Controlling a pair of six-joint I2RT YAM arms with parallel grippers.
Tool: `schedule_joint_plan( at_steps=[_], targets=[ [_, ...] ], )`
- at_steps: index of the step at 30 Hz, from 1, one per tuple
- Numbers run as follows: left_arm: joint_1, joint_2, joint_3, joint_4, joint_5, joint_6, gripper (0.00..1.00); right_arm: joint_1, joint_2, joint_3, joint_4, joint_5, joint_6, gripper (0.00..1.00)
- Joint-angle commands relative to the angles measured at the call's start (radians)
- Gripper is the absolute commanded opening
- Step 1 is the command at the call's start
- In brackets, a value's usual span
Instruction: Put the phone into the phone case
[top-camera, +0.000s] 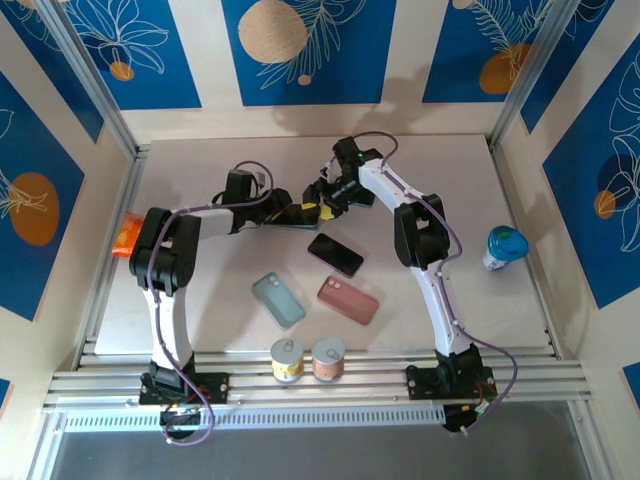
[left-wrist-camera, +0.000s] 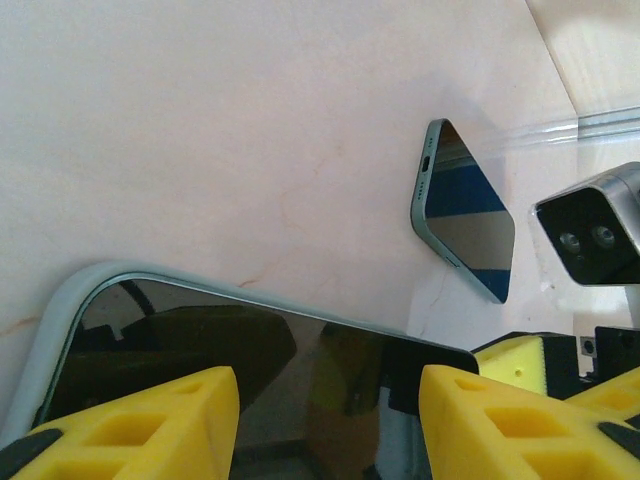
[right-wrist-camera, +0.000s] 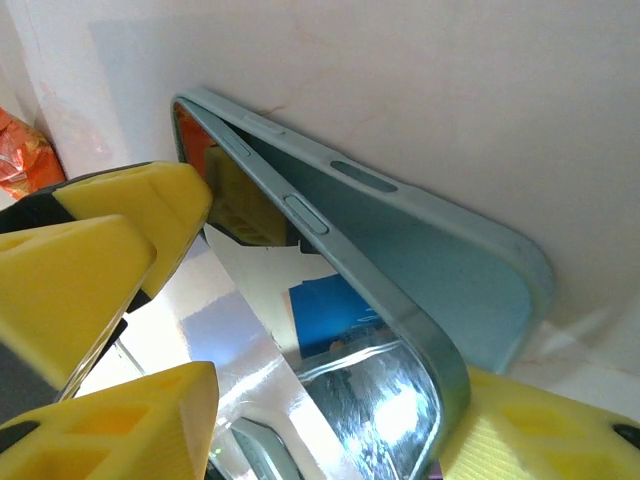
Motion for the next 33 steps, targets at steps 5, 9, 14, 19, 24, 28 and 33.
schedule_joint_plan(
  at_steps=[5,9,14,19,24,28,33],
  targets=[
    [-0.002,0.030,0.003,-0.020,-0.037,0.011,0.52,-0.014,-0.031,0.005,-0.072,0.013,-0.030,0.58],
    [-0.002,0.030,0.004,-0.031,-0.040,0.018,0.52,-0.019,-0.074,-0.044,-0.052,0.029,-0.036,0.58],
    [-0.002,0.024,0.002,-0.036,-0.042,0.020,0.52,-0.004,-0.130,-0.130,0.004,0.028,-0.071,0.43],
    [-0.002,0.005,0.005,-0.049,-0.036,0.026,0.52,0.034,-0.181,-0.232,0.065,0.079,-0.104,0.02],
    [-0.001,-0.030,0.013,-0.061,-0.024,0.017,0.52,0.038,-0.239,-0.324,0.140,0.125,-0.089,0.00],
    [0.000,-0.054,0.028,-0.071,-0.009,0.005,0.52,0.035,-0.268,-0.361,0.168,0.140,-0.096,0.00],
    [0.002,-0.074,0.057,-0.080,0.008,-0.013,0.52,0.037,-0.330,-0.443,0.236,0.170,-0.098,0.00]
  ],
)
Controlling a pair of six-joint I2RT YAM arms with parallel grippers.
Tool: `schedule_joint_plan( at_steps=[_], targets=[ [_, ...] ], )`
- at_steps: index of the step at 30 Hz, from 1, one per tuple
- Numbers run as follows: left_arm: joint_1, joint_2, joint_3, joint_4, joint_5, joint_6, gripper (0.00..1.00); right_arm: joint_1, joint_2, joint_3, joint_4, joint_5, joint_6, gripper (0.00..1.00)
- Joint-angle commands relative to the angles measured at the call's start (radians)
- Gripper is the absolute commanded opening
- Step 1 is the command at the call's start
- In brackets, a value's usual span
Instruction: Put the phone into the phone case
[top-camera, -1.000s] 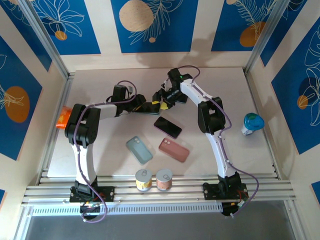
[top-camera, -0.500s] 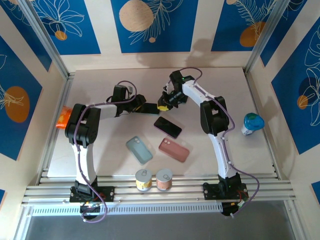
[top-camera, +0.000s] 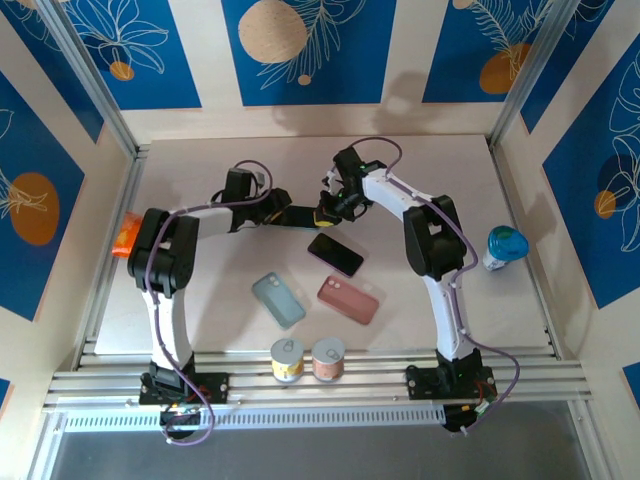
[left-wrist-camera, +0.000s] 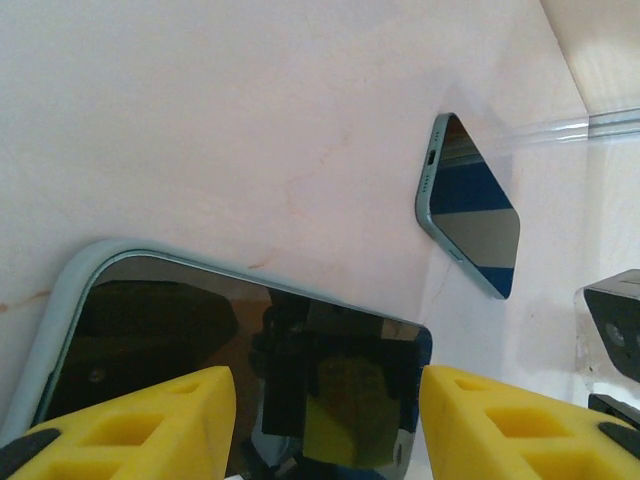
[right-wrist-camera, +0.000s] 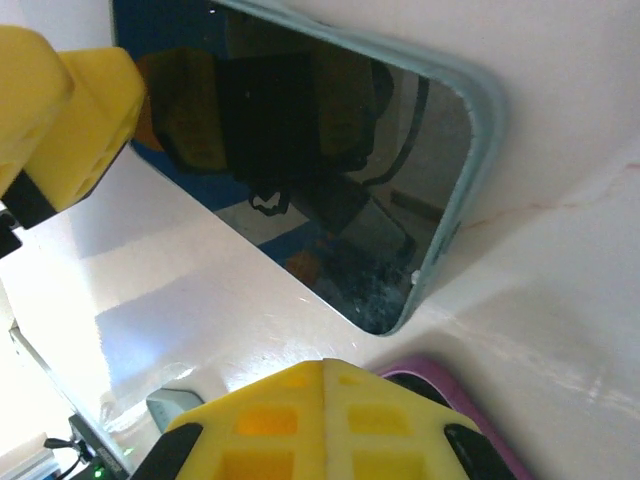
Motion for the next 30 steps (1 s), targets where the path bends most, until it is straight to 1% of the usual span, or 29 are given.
schedule_joint_plan(
  at_steps=[1,6,10,13,25,30],
  targets=[
    [0.003,-0.052,0.048,-0.022,0.016,-0.011,0.52,-0.008,-0.087,-0.061,0.070,0.015,-0.006,0.00],
    [0.003,-0.051,0.083,-0.032,0.030,-0.019,0.53,-0.021,-0.090,-0.084,0.096,0.006,-0.003,0.00],
    [0.003,-0.016,0.128,-0.049,0.047,-0.016,0.53,-0.014,-0.058,-0.067,0.100,-0.018,-0.004,0.00],
    [0.003,0.009,0.147,-0.062,0.047,-0.011,0.53,-0.006,-0.040,-0.058,0.094,-0.006,-0.009,0.00],
    [0.002,0.052,0.156,-0.059,0.046,-0.010,0.53,0.002,0.016,-0.045,0.092,-0.013,-0.003,0.00],
    [0.003,0.063,0.161,-0.059,0.045,-0.007,0.53,0.010,0.053,-0.015,0.063,0.005,-0.008,0.00]
  ],
)
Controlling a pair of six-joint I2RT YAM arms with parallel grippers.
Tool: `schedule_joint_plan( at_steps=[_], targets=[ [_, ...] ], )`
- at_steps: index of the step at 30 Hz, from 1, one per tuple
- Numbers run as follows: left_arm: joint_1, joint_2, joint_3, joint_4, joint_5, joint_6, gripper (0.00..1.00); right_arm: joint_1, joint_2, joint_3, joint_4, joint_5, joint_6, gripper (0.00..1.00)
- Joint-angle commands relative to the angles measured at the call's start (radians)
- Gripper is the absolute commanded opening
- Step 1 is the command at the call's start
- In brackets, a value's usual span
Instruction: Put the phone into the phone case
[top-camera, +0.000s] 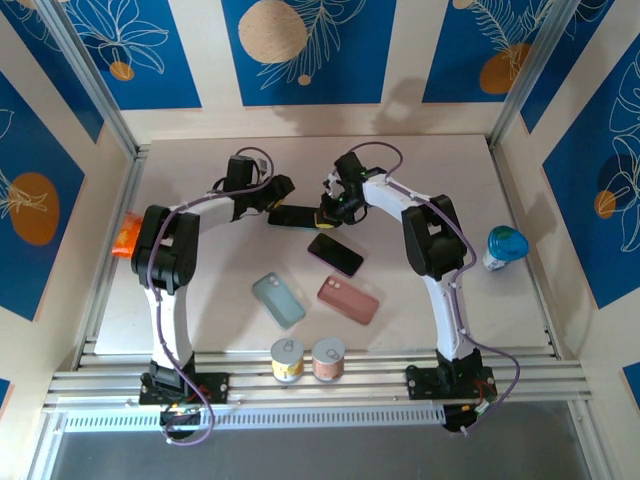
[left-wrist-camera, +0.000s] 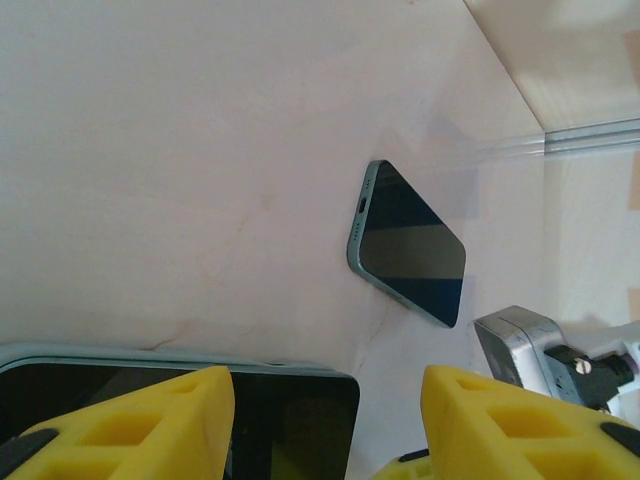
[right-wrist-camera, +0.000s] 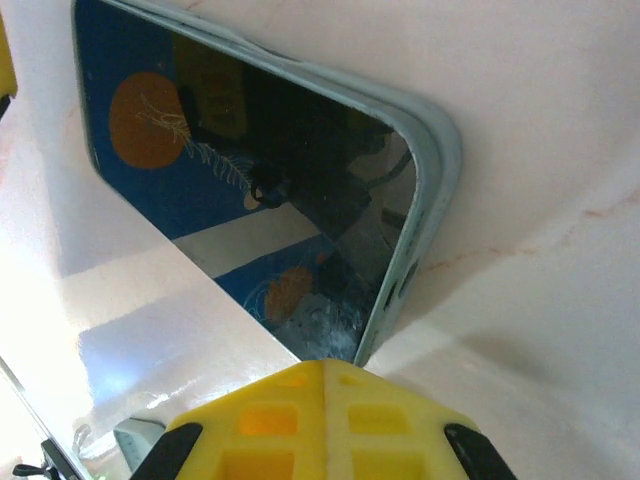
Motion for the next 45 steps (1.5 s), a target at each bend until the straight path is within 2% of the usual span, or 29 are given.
schedule_joint_plan(
  at_steps=[1,15,28,45],
  targets=[
    [0.001,0.024,0.029,-0.010,0.024,0.008,0.53,0.013,0.034,0.035,-0.041,0.003,-0.011,0.00],
    [-0.001,0.065,0.057,-0.089,0.022,0.086,0.53,0.053,0.061,0.078,-0.134,0.154,-0.073,0.00],
    [-0.007,0.051,0.040,-0.052,0.033,0.073,0.52,0.061,-0.015,0.104,-0.111,0.119,-0.060,0.00],
    [-0.007,0.070,0.041,-0.036,0.042,0.068,0.53,0.074,0.030,0.130,-0.173,0.170,-0.075,0.00]
  ],
)
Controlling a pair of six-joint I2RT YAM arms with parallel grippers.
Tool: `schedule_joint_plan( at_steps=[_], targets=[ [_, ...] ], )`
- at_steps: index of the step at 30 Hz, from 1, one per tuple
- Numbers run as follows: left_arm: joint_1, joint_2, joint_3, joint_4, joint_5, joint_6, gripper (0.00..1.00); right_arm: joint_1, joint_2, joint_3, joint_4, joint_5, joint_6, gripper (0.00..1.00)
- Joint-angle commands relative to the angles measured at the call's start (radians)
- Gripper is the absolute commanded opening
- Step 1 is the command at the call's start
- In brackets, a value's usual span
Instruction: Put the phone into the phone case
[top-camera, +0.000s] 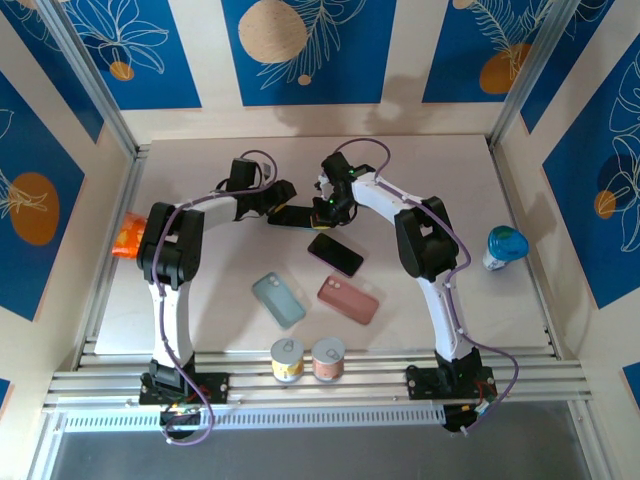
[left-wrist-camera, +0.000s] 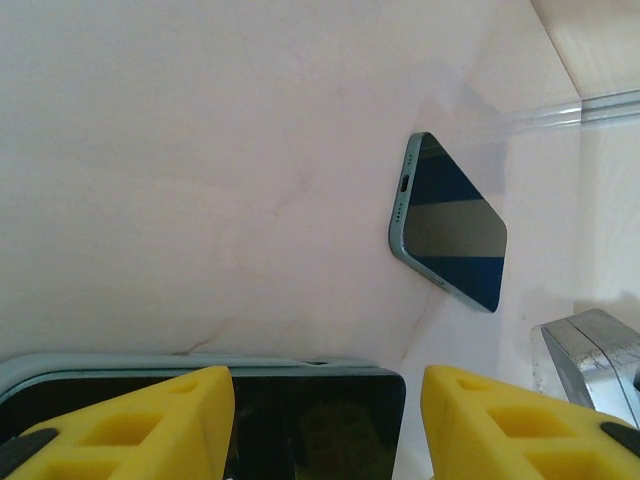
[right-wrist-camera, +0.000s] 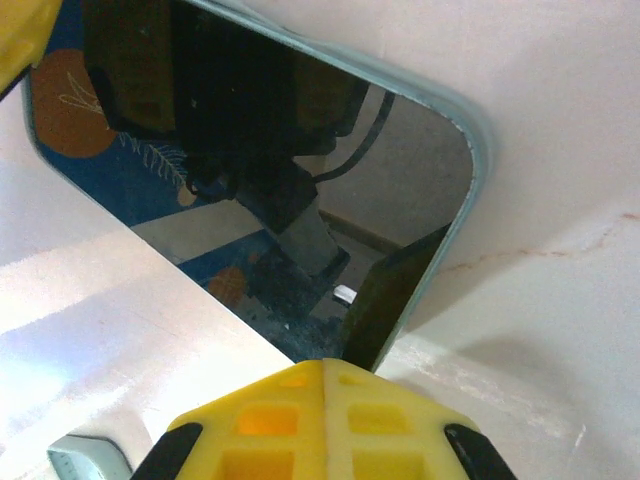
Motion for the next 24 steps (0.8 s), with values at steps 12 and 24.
schedule_joint_plan(
  at_steps=[12,24],
  targets=[
    [-0.004,0.030,-0.031,-0.075,-0.023,0.063,0.52,0.043,0.104,0.077,-0.152,0.090,-0.059,0.00],
    [-0.004,0.016,-0.039,-0.170,-0.050,0.084,0.52,0.079,0.193,0.122,-0.266,0.095,-0.086,0.00]
  ],
)
